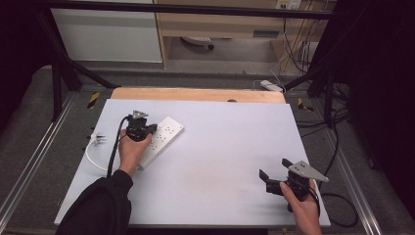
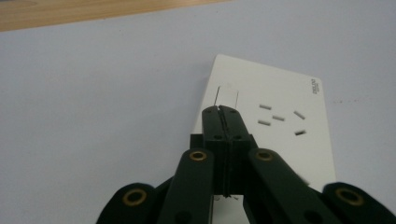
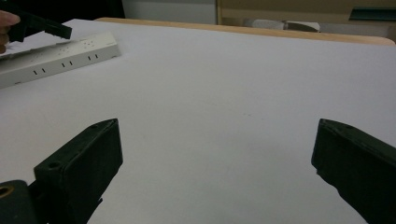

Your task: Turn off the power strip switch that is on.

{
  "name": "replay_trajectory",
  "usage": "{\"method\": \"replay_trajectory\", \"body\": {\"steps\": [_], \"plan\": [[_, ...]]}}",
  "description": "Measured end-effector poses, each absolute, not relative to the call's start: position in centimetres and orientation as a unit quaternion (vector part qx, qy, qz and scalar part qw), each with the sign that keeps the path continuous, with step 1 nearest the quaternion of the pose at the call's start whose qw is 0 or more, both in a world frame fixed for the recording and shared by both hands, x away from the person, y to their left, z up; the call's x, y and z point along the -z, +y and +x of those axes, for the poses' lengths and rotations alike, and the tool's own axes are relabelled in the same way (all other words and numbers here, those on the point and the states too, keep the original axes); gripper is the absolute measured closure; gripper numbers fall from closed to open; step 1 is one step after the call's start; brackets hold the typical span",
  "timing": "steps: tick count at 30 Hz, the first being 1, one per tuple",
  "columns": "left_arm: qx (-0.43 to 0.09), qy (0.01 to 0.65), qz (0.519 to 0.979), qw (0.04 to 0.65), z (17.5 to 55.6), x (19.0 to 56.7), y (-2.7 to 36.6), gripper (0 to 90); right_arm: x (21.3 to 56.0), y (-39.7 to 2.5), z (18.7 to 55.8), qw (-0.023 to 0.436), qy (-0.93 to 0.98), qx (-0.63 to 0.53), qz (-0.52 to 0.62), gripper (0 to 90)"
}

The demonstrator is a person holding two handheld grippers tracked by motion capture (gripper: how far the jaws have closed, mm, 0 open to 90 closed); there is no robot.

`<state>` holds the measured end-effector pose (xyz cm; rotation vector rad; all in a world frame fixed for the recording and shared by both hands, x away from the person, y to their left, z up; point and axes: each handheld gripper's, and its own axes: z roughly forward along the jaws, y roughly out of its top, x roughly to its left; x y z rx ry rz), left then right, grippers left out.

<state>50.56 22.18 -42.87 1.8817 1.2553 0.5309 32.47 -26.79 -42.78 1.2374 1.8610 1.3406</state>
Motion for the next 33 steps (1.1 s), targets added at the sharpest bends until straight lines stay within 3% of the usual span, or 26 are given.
{"method": "replay_trajectory", "body": {"steps": [12,33], "plan": [[-0.230,0.477,0.733,0.427,50.2,42.1,22.0,89.2,42.8,-26.8,32.4,0.265,0.689,-0.496,0.457,2.3],[-0.266,0.466,0.713,0.451,50.3,41.7,21.7,44.2,42.8,-26.7,32.5,0.265,0.690,-0.496,0.456,2.3]]}}
